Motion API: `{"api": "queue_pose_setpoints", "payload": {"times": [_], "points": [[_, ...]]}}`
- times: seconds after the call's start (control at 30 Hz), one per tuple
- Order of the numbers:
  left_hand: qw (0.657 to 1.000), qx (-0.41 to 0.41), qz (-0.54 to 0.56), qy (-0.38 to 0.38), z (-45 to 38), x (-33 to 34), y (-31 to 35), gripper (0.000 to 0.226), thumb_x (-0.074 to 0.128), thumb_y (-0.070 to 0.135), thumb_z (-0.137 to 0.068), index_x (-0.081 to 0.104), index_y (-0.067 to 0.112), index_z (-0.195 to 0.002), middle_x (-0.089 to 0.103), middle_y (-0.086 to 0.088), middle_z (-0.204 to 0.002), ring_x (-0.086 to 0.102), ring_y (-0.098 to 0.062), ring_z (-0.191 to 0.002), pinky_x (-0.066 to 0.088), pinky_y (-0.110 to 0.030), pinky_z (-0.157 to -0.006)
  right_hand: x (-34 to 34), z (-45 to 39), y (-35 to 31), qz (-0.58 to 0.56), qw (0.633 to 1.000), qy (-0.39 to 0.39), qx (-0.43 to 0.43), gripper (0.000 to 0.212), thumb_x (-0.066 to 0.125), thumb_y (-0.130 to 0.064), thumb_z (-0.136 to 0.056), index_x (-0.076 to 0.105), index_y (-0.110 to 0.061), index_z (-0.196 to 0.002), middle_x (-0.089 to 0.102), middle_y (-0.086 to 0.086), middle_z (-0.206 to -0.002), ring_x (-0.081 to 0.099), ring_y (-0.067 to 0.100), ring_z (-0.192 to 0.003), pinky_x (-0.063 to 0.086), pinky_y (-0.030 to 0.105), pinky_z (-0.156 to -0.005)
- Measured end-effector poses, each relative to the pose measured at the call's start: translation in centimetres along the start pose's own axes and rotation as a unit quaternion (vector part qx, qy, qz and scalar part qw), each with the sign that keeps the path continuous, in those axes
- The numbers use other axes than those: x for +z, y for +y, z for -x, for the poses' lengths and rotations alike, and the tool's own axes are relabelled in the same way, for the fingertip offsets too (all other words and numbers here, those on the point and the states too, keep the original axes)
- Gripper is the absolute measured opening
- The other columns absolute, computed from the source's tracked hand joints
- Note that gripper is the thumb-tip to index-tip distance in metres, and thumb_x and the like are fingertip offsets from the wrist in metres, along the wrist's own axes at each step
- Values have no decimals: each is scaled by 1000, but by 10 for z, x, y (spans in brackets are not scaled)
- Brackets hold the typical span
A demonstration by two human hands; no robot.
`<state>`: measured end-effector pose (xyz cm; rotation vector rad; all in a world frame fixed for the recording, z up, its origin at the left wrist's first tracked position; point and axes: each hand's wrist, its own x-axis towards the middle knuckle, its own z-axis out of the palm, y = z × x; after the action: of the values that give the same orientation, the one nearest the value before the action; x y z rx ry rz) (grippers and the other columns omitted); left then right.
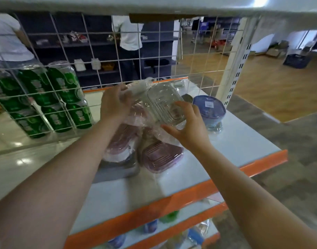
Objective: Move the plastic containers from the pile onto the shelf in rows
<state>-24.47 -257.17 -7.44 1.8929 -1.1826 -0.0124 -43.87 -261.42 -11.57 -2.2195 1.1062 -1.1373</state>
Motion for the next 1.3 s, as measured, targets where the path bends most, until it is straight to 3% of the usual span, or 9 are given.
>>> {"api": "queue_pose_setpoints", "payload": {"times": [0.07,0.2,0.37,0.47,0.63,0.77,1.07,1.2,1.3], "points": [[998,-33,56,-8,-2,-6,-4,31,47,31,-98,60,14,-119,59,0,-111,53,-17,-102,37,-26,-83,1,-3,1,-4,1000,-1,-13,67,82,-37,-69,50,-23,-126,43,-9,-118,47,5,-98,38,17,-83],[998,-30,55,-16,1,-8,-13,37,48,35,-96,56,15,-127,54,-4,-129,51,-19,-116,38,-29,-93,4,-4,2,-3,1000,8,-19,68,81,-35,-69,50,-21,-127,41,-8,-118,48,9,-101,40,20,-85],[999,9,36,3,5,-11,-18,48,51,45,-90,57,10,-122,55,-12,-126,50,-25,-118,41,-40,-99,6,2,-3,-17,1000,1,-15,68,79,-36,-70,49,-22,-129,44,-1,-124,49,10,-103,43,25,-89],[1000,0,19,25,9,-15,-21,37,52,33,-94,55,10,-123,49,-12,-130,44,-24,-122,33,-27,-96,6,8,-7,-15,1000,-4,-24,63,78,-36,-71,50,-24,-127,42,-7,-122,45,5,-104,40,24,-83],[998,-13,45,50,22,-25,-24,34,50,29,-96,53,10,-125,45,-11,-132,42,-22,-124,30,-26,-101,6,19,-14,-19,999,-14,-33,60,78,-33,-72,54,-21,-125,46,-2,-122,41,3,-105,30,14,-79],[997,-1,46,62,34,-31,-27,32,50,29,-97,55,10,-122,49,-9,-129,43,-23,-123,31,-29,-103,6,32,-18,-14,999,-13,-30,61,79,-32,-72,54,-19,-126,46,-1,-121,44,9,-109,31,18,-83],[995,78,36,41,57,-11,9,24,48,23,-97,57,7,-113,50,-12,-121,47,-23,-113,30,-18,-87,-24,60,-3,-15,994,92,63,57,80,-25,-71,56,-12,-122,39,-7,-109,49,13,-103,31,12,-84],[993,113,44,0,63,11,30,22,51,22,-95,60,6,-108,54,-14,-114,53,-26,-105,42,-33,-91,-45,71,16,11,982,119,148,57,76,-32,-75,53,-16,-124,42,1,-118,49,17,-110,33,18,-86],[987,156,19,-24,72,25,36,22,54,22,-94,62,7,-109,59,-11,-112,53,-23,-105,31,-19,-87,-55,77,29,38,970,115,209,57,73,-38,-77,51,-19,-126,43,7,-125,48,23,-114,36,26,-91]]}}
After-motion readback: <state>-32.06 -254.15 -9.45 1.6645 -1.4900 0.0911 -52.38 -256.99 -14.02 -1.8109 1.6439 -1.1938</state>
